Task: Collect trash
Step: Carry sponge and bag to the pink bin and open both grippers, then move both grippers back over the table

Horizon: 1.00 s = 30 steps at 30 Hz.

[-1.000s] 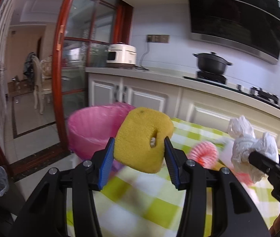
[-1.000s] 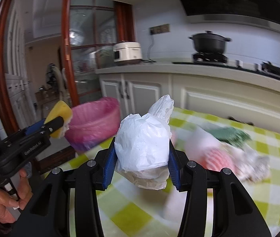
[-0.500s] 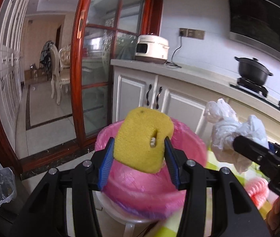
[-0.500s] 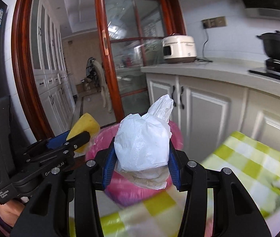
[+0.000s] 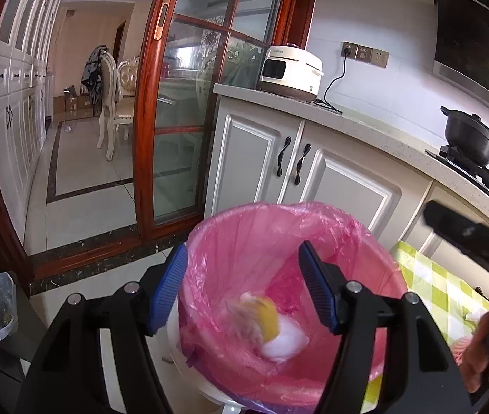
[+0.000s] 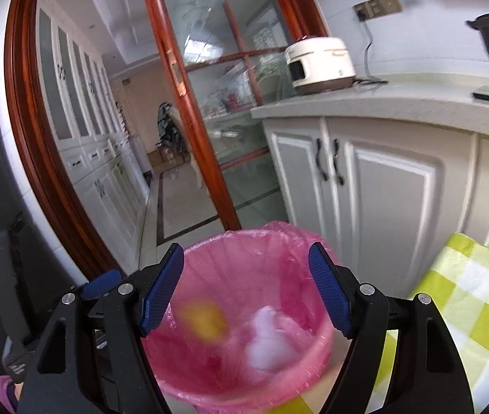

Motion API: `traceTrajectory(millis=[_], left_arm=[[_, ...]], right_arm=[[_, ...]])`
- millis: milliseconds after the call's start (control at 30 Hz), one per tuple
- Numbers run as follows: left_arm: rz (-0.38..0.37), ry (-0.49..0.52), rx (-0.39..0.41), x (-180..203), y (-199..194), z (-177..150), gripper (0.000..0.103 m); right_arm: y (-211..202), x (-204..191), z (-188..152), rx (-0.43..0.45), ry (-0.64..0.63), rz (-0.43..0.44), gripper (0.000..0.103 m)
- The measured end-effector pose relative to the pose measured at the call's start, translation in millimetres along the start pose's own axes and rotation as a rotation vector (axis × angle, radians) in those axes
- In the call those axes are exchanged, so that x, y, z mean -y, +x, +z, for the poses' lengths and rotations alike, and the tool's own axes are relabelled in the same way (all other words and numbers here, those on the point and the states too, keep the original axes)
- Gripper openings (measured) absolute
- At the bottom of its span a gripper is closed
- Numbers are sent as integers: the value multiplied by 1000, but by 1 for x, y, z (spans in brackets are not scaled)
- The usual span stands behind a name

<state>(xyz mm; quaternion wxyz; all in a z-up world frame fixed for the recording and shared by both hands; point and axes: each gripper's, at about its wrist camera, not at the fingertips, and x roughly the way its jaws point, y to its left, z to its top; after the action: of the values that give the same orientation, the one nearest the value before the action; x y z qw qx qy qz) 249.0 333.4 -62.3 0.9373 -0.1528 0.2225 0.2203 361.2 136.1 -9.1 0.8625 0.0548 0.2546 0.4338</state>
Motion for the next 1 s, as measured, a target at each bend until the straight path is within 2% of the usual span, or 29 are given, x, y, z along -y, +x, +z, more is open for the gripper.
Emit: traceTrajectory(millis=[100,233,367,500,700,833,1000], left_arm=[[-8,-23,-7,3,-10,-5,65],[-10,-42,-23,17,-41,-27,72],[-29,25,-33,51,-73,-56,78],[-113,83,-52,92,-100,-84,84],[-254,167,-132,151,-121,-129,85],[-290,237,-140,179,-135,-154,85],[-302,269,-140,189,-147,-173,85]], right_arm=[[-36,1,-6,36,42,-23,72],[-90,-1,-27,43,52,-83,72],[-149,1,-58,37,49,-157,72],[-217,9,-98,42,13,-284,76],[-294,40,-152,30,107,-419,76],[-316,55,-181,16,161,-480,76],[-324,68,-212,-20,210,-522,76]])
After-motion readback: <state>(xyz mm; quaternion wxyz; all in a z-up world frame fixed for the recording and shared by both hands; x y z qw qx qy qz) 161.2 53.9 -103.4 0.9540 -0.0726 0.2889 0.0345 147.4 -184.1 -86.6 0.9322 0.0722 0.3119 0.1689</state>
